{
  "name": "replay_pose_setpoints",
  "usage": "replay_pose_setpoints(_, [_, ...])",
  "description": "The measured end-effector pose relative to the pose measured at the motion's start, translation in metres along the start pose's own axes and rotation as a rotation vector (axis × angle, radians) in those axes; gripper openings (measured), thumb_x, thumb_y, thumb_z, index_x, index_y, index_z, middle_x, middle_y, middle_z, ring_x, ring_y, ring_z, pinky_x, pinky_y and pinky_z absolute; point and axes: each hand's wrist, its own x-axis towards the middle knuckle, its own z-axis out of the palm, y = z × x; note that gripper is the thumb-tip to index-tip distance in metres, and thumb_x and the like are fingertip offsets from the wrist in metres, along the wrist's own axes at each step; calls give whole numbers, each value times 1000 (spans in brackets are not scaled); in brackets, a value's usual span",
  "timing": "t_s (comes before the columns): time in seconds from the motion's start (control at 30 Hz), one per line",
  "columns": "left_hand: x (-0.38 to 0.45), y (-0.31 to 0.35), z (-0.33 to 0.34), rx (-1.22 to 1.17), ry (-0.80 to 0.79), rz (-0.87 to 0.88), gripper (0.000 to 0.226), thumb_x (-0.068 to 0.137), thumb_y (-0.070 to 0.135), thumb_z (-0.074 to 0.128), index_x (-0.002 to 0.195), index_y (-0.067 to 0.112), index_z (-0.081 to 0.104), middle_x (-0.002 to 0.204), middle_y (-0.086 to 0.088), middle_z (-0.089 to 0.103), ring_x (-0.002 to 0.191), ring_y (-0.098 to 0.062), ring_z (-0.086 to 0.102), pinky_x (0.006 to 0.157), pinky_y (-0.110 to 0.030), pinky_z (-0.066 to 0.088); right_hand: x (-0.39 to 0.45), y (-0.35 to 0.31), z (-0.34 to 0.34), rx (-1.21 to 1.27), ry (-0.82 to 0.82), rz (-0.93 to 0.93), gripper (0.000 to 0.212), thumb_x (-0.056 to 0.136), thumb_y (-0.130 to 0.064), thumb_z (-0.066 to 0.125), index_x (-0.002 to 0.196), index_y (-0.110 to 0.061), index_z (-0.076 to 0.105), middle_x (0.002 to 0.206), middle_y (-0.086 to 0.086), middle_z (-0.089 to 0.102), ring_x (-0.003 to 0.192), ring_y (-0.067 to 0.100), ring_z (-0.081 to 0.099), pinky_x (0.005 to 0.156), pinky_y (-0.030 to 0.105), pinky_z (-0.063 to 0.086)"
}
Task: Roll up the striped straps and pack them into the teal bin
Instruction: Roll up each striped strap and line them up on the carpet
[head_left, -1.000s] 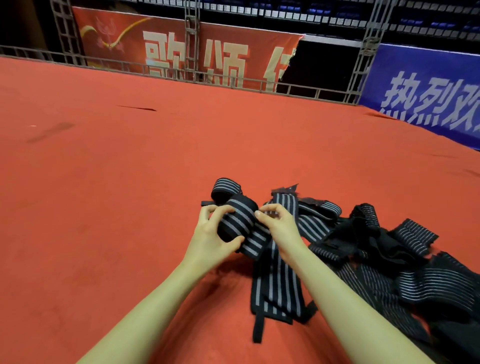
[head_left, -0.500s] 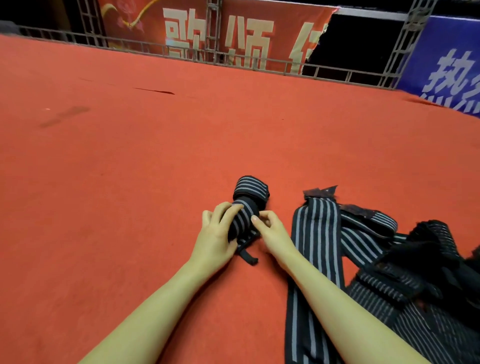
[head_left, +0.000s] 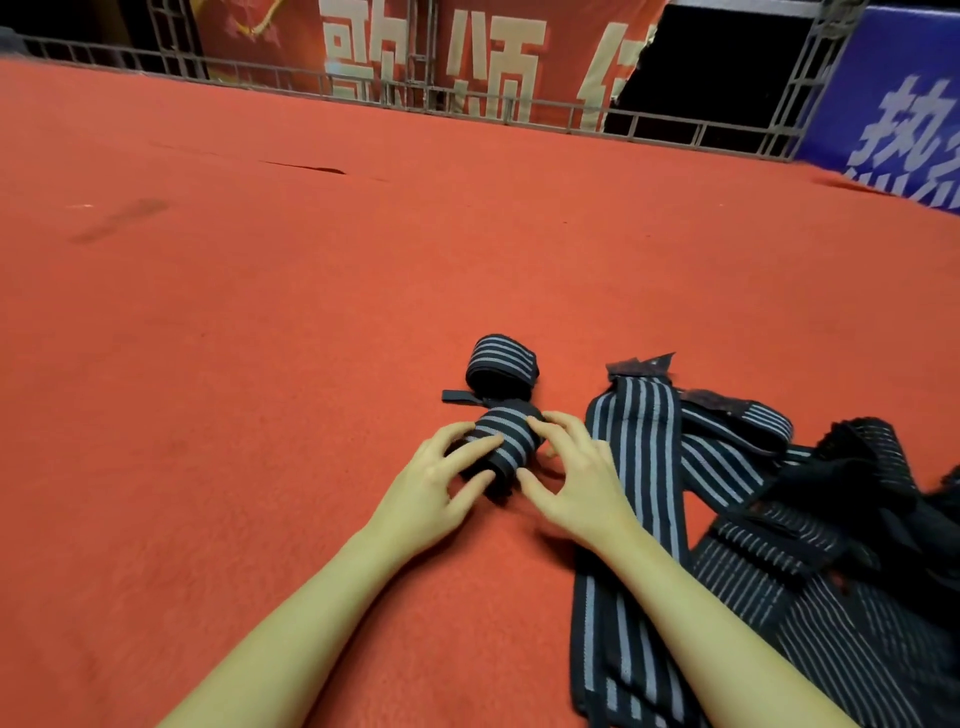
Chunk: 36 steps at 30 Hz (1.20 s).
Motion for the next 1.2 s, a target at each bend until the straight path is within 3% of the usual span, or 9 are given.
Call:
replay_pose_setpoints(0.1, [0, 5, 0, -22, 65, -22, 45, 89, 41, 48, 127, 20, 59, 127, 0, 53, 114, -17, 51, 101, -28, 38, -3, -3, -3, 31, 54, 12, 64, 75, -66, 50, 120, -22, 58, 131, -10, 48, 104, 17, 57, 93, 24, 25])
replay_pose_setpoints(0.2, [-1, 7, 2, -32, 69, -123, 44, 88, 41, 56, 128, 24, 56, 138, -5, 45, 130, -17, 42, 106, -25, 32, -6, -5, -5, -101, 107, -6, 68, 72, -72, 49, 114, -21, 63, 128, -7, 56, 113, 11, 54, 91, 25, 21])
replay_pose_setpoints(0.27, [0, 8, 4, -6, 35, -111, 48, 87, 46, 50, 129, 25, 55, 139, -7, 46, 132, -17, 41, 107, -31, 34, -5, -7, -4, -178, 171, -30, 66, 72, -72, 51, 110, -20, 66, 120, -1, 60, 107, 17, 58, 89, 28, 24])
replay_pose_setpoints(0.33, [3, 8, 5, -1, 36, -70, 48, 88, 47, 42, 128, 24, 57, 135, -5, 51, 127, -17, 48, 104, -38, 41, -6, -8, -2, -161, 144, -29, 65, 76, -67, 50, 121, -21, 63, 117, 0, 58, 102, 23, 59, 90, 29, 28])
replay_pose_setpoints(0.43, [2, 5, 11, 10, 56, -12, 36, 92, 39, 44, 125, 30, 55, 128, -7, 56, 117, -22, 56, 93, -45, 49, -12, -1, 4, -86, 29, -1, 65, 82, -62, 42, 136, -26, 53, 135, 3, 53, 114, 27, 54, 98, 28, 27])
replay_pose_setpoints(0.63, [6, 1, 15, 37, 93, -56, 38, 92, 36, 45, 121, 22, 65, 126, -15, 58, 109, -32, 60, 91, -49, 50, 0, 6, 16, -8, -52, 37, 54, 92, -38, 60, 142, -34, 40, 152, -1, 37, 131, 21, 42, 101, 19, 13])
replay_pose_setpoints(0.87, [33, -23, 6, 232, 69, -72, 37, 89, 32, 47, 113, 18, 70, 123, -23, 60, 95, -40, 65, 82, -53, 52, 30, -1, 30, -157, -29, 47, 53, 96, -45, 50, 146, -39, 32, 155, -6, 31, 132, 7, 41, 93, 22, 11])
replay_pose_setpoints(1.07, [30, -25, 5, 379, 40, -97, 43, 87, 40, 44, 119, 23, 67, 133, -17, 55, 114, -41, 57, 93, -63, 43, 34, 1, 37, -225, -82, 57, 58, 96, -51, 44, 149, -41, 23, 153, -10, 34, 133, 11, 39, 98, 29, 16])
replay_pose_setpoints(1.2, [24, -9, 5, 407, 0, -51, 48, 87, 40, 43, 124, 16, 63, 136, -16, 53, 123, -38, 51, 101, -57, 36, 16, 2, 24, -254, -111, 33, 59, 98, -43, 45, 151, -33, 21, 149, -11, 37, 129, 12, 40, 101, 30, 19])
